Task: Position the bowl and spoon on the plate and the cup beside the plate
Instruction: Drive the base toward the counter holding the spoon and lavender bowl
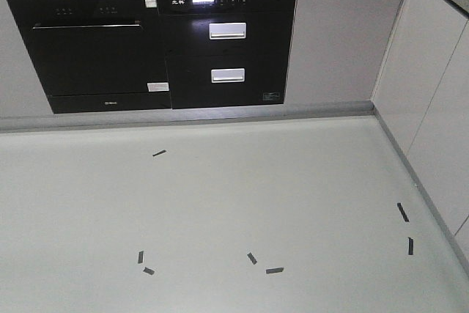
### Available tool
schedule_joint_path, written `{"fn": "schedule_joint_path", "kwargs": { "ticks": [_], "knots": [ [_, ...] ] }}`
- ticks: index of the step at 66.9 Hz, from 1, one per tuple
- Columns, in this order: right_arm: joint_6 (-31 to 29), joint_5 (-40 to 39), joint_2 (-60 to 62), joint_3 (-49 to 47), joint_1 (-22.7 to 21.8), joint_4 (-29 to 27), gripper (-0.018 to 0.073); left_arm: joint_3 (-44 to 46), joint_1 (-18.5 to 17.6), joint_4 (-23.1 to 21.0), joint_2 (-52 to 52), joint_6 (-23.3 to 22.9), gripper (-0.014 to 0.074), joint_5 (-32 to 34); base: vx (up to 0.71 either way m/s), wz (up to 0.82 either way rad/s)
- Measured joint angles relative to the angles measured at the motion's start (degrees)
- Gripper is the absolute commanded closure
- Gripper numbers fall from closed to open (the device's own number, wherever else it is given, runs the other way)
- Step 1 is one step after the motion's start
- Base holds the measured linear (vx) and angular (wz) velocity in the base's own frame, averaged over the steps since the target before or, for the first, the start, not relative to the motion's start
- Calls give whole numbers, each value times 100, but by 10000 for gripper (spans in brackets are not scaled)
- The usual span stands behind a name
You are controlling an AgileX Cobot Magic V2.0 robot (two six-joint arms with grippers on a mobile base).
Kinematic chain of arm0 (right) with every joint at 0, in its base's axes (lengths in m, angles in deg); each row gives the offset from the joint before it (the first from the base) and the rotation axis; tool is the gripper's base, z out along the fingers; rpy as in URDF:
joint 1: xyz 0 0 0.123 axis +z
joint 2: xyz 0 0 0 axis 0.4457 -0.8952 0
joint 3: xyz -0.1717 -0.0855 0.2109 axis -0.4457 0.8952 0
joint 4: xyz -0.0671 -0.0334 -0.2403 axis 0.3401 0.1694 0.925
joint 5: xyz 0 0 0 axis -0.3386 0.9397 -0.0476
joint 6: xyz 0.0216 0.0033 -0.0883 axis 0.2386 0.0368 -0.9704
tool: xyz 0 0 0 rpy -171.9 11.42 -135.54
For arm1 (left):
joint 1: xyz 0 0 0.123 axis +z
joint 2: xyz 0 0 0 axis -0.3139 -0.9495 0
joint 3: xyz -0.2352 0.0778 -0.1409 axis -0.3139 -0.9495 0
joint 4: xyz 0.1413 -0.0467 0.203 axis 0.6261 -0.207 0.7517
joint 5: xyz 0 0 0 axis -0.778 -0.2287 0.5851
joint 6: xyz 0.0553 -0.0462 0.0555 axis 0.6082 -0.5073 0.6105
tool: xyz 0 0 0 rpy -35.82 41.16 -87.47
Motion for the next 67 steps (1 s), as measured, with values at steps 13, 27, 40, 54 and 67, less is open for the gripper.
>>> {"fn": "schedule_joint_path", "kwargs": {
  "ticks": [13,27,40,54,67],
  "knots": [
    [0,0,0,0,0,0,570,0,0,0,0,0,603,0,0,0],
    [0,0,0,0,0,0,570,0,0,0,0,0,603,0,0,0],
    [0,0,0,0,0,0,570,0,0,0,0,0,603,0,0,0],
    [0,0,0,0,0,0,570,0,0,0,0,0,603,0,0,0],
    [0,0,0,0,0,0,570,0,0,0,0,0,603,0,3,1]
  ]
}}
